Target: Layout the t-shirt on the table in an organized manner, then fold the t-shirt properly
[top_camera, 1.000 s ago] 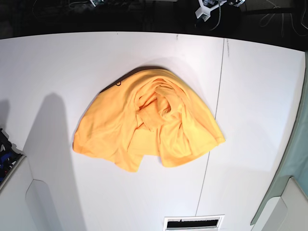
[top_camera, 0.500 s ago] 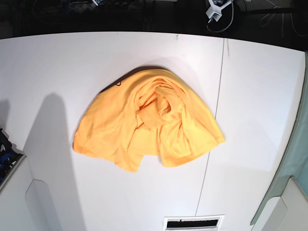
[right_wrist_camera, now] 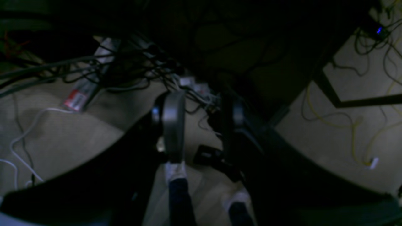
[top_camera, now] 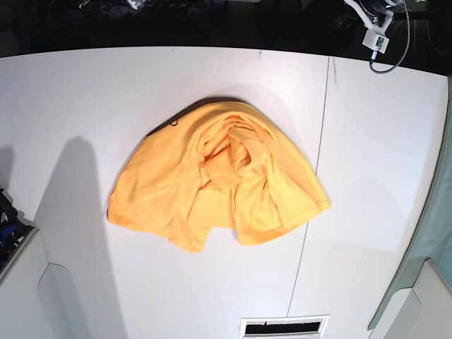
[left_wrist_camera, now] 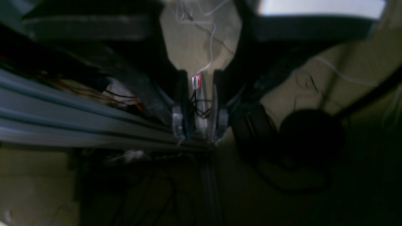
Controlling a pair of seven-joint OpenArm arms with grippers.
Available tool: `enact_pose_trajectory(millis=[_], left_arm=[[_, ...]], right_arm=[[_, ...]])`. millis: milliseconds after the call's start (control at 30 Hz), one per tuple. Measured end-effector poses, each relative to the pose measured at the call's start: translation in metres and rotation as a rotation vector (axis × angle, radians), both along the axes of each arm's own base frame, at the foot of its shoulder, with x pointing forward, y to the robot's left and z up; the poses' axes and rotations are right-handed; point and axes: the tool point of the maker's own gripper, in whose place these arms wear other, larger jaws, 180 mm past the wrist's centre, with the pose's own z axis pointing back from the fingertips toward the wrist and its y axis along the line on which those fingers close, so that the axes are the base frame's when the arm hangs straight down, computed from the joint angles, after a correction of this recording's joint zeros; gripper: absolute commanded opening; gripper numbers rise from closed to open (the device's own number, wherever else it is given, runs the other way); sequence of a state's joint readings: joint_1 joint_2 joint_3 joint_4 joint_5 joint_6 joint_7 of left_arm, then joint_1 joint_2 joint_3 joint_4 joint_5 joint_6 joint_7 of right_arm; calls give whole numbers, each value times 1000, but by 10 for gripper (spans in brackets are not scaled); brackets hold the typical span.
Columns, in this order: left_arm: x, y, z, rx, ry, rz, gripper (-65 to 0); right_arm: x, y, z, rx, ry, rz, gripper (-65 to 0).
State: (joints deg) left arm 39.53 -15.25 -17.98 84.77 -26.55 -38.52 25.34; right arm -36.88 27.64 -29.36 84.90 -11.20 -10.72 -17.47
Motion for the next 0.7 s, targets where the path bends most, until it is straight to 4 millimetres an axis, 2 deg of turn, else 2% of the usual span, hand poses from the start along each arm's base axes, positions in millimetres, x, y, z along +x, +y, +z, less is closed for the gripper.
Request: enact_pose_trajectory(millis=[133, 233, 333, 500, 533, 600, 700], left_arm=[[19, 15, 38, 5, -83, 34, -496], [31, 29, 65, 25, -142, 39, -401], [44, 36, 90, 26, -208, 29, -333], [73, 38, 121, 40, -308, -39, -321], [79, 41, 125, 52, -321, -32, -295], [97, 50, 130, 87, -346, -22, -259], [130, 46, 141, 82, -417, -39, -258]], right_arm=[[16, 15, 28, 61, -67, 22, -454], [33, 22, 45, 87, -107, 27, -454], [54, 22, 64, 98, -166, 27, -454], [103, 27, 93, 134, -299, 23, -454], [114, 27, 97, 135, -326, 17, -444], [142, 28, 104, 147, -375, 4, -373], [188, 29, 120, 216, -461, -87, -260]])
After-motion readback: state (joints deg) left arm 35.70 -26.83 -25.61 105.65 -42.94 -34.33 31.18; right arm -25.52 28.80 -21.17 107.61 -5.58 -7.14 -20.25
